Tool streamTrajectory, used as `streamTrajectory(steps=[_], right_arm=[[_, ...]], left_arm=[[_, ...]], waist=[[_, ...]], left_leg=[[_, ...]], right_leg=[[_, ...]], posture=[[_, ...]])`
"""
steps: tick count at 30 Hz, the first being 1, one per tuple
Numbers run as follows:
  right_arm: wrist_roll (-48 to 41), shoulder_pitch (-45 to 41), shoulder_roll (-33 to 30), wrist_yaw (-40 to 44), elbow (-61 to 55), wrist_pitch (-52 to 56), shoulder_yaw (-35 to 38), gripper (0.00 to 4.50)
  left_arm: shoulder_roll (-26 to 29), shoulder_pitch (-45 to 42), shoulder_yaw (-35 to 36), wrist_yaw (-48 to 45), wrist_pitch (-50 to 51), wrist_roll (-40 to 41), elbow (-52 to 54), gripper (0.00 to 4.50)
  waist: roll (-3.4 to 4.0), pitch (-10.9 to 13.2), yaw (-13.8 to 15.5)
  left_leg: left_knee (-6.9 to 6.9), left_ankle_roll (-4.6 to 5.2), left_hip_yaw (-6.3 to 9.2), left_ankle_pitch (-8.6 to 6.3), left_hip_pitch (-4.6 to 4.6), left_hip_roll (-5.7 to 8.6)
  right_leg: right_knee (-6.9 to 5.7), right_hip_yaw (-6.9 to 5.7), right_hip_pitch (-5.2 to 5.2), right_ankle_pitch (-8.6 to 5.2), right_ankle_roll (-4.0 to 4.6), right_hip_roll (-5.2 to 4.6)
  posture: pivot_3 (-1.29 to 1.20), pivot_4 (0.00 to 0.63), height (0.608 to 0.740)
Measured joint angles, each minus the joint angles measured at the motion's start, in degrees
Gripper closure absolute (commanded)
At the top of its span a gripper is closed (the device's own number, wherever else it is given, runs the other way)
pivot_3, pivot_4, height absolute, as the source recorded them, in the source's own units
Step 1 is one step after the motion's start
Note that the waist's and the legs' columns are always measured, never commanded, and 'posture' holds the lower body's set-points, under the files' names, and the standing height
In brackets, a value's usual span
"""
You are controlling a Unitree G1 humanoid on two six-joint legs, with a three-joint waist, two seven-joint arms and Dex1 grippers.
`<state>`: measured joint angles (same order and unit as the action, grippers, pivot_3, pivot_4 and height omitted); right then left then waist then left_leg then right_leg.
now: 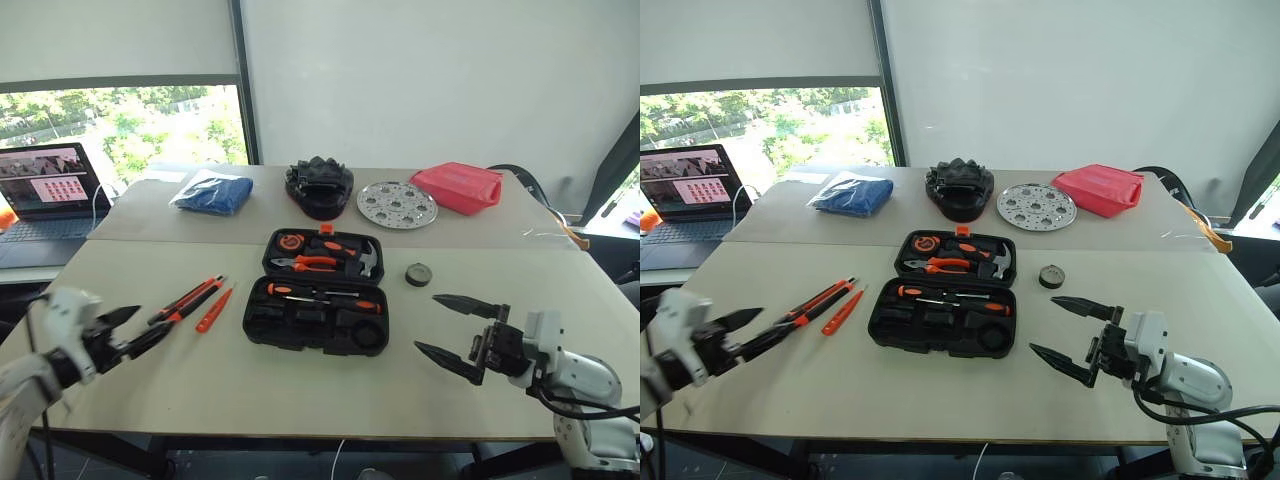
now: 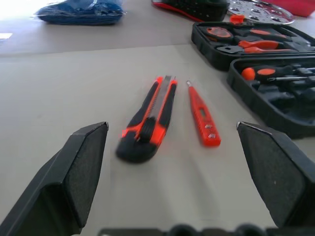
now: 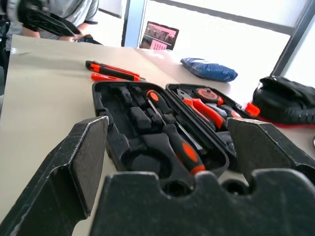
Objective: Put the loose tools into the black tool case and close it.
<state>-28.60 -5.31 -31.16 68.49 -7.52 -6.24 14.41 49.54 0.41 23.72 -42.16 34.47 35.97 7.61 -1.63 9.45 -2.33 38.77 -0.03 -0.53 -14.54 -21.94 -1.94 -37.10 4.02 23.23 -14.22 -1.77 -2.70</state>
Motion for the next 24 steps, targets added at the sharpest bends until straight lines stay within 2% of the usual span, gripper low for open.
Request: streamTrajectory(steps=[2, 6, 9, 14, 18, 19, 20, 24], right_arm=[[-0.4, -1.4, -0.2, -0.6, -1.0, 1.0, -1.1, 0.04], [-0.9, -2.0, -0.9, -1.1, -1.3, 2.0, -2.5, 0.04], [-1.0, -2.3, -1.1, -1.2, -1.5, 2.1, -2.9, 0.04], [-1.0, -2.2, -1.2, -1.7, -2.2, 2.1, -3.1, 0.04], [-1.0, -0.4, -1.5, -2.4, -3.1, 2.1, -3.2, 0.04], [-1.0, 0.0, -1.5, -2.4, -3.2, 2.1, -3.2, 0.00], [-1.0, 0.6, -1.5, -2.5, -3.4, 2.1, -3.3, 0.00], [-1.0, 1.8, -1.8, -2.7, -4.8, 2.1, -3.4, 0.00]], left_arm=[[0.8, -8.0, -4.9, 3.7, 8.4, -0.1, 0.6, 0.00], [2.0, -16.8, -12.3, 7.9, 20.2, -1.3, 0.4, 0.00], [-0.6, -23.5, -17.7, 11.9, 26.9, -3.8, -1.8, 0.00], [-3.8, -28.5, -22.9, 14.8, 31.8, -7.1, -5.2, 0.00], [-6.9, -30.9, -22.9, 15.6, 32.0, -8.6, -7.8, 0.00], [-7.6, -31.5, -22.9, 15.8, 31.8, -9.0, -8.6, 0.52], [-8.4, -31.9, -22.9, 16.1, 31.7, -9.5, -9.2, 0.66], [-8.9, -32.0, -22.8, 16.0, 30.6, -11.3, -10.6, 2.16]], waist=[[-0.01, 0.0, 0.0], [0.00, 0.0, -0.2], [0.00, 0.0, 0.1], [-0.01, 0.0, 0.2], [0.00, 0.0, 0.4], [0.01, 0.0, 0.7], [0.02, 0.0, 0.9], [0.02, 0.0, 1.3]], left_leg=[[-0.03, 0.00, 0.10, -0.01, -0.06, -0.04], [-0.09, -0.09, 0.16, -0.11, -0.15, -0.02], [-0.03, -0.09, 0.19, -0.11, -0.31, 0.01], [-0.02, -0.09, 0.20, -0.11, -0.30, 0.02], [0.00, -0.10, 0.21, -0.10, -0.25, 0.04], [0.02, -0.11, 0.21, -0.10, -0.23, 0.05], [0.04, -0.11, 0.21, -0.09, -0.15, 0.07], [0.05, -0.11, 0.20, -0.09, -0.08, 0.07]], right_leg=[[0.00, -0.02, 0.04, 0.01, 0.02, 0.08], [0.01, 0.00, 0.14, 0.00, 0.03, 0.10], [0.02, -0.02, 0.24, 0.00, 0.03, 0.09], [0.00, -0.01, 0.24, 0.00, 0.03, 0.10], [-0.02, -0.02, 0.19, 0.00, 0.03, 0.10], [-0.02, -0.02, 0.15, 0.00, 0.03, 0.09], [-0.02, -0.01, 0.07, 0.00, 0.03, 0.09], [-0.01, -0.01, -0.01, 0.00, 0.02, 0.09]], posture=[[0.00, 0.150, 0.740], [0.00, 0.150, 0.740], [0.00, 0.150, 0.740], [0.00, 0.150, 0.740], [0.00, 0.150, 0.740], [0.00, 0.150, 0.740], [0.00, 0.150, 0.740], [0.00, 0.150, 0.740]])
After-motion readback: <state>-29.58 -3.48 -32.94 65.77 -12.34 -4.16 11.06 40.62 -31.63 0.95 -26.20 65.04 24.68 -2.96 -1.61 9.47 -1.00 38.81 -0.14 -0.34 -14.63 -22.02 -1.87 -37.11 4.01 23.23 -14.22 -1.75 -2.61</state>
